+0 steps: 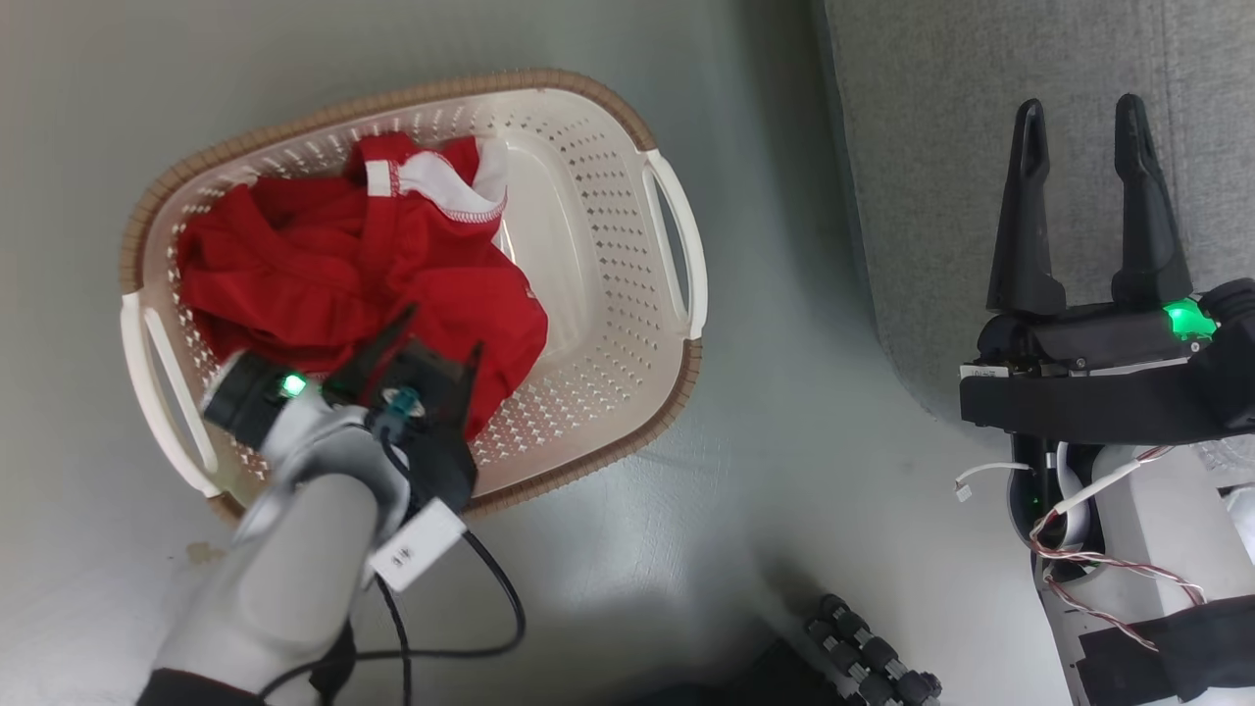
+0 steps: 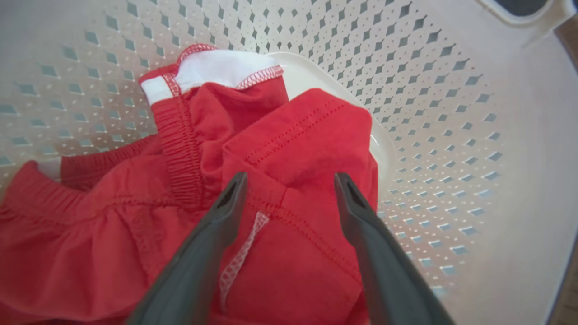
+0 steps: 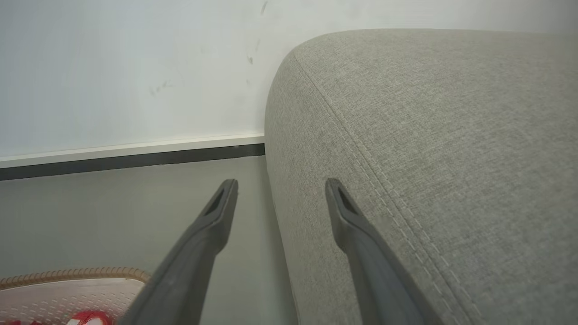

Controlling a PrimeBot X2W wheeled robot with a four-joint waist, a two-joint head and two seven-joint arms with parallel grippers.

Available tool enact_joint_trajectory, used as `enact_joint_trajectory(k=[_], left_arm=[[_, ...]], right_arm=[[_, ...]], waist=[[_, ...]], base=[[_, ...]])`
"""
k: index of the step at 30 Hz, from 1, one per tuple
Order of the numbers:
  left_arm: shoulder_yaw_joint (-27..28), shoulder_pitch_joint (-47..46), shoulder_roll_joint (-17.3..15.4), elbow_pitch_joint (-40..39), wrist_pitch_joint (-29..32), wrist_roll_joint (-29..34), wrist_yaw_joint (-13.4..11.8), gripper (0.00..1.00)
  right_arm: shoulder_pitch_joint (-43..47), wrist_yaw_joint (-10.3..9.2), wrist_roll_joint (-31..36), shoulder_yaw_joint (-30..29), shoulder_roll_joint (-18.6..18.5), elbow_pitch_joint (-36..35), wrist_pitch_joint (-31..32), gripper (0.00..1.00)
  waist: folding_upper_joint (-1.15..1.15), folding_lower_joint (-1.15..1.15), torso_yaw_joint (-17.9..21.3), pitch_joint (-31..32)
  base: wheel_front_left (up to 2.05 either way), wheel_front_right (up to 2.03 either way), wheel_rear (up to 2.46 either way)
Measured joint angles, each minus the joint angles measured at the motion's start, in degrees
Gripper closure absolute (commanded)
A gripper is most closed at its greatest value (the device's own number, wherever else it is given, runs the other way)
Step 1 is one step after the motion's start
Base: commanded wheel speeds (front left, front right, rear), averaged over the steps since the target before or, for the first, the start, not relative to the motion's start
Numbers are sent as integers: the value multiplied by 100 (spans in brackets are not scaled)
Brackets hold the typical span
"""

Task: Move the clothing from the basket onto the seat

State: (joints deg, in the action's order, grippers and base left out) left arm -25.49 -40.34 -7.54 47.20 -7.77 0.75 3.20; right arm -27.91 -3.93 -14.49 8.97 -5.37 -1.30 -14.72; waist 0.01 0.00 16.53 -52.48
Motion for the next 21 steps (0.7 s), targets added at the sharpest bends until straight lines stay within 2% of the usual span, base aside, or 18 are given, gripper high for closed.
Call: enact_joint_trajectory(k=[11, 12, 13, 16, 21], left_arm=[[57, -295, -4, 427, 70, 42, -174, 0], [52, -296, 8, 457, 70, 42, -175, 2], [46, -297, 24, 482, 70, 42, -176, 35], [-27, -316, 75, 593, 66, 56, -175, 100], [-148, -327, 149, 732, 13, 102, -142, 100]], right_arm=[[-93, 49, 36, 12, 82, 116, 0, 0], [-93, 60, 36, 10, 84, 132, 0, 0], [-93, 69, 37, 7, 85, 147, 0, 0], [-93, 88, 40, -10, 99, 218, 0, 0], [-101, 91, 42, -21, 120, 357, 0, 0]], waist=[[0, 0, 89, -207], [0, 0, 92, -210], [0, -1, 94, -212], [-1, -1, 92, -192], [-1, -1, 71, -85]], base=[[0, 0, 0], [0, 0, 0], [0, 0, 0], [0, 0, 0], [0, 0, 0]])
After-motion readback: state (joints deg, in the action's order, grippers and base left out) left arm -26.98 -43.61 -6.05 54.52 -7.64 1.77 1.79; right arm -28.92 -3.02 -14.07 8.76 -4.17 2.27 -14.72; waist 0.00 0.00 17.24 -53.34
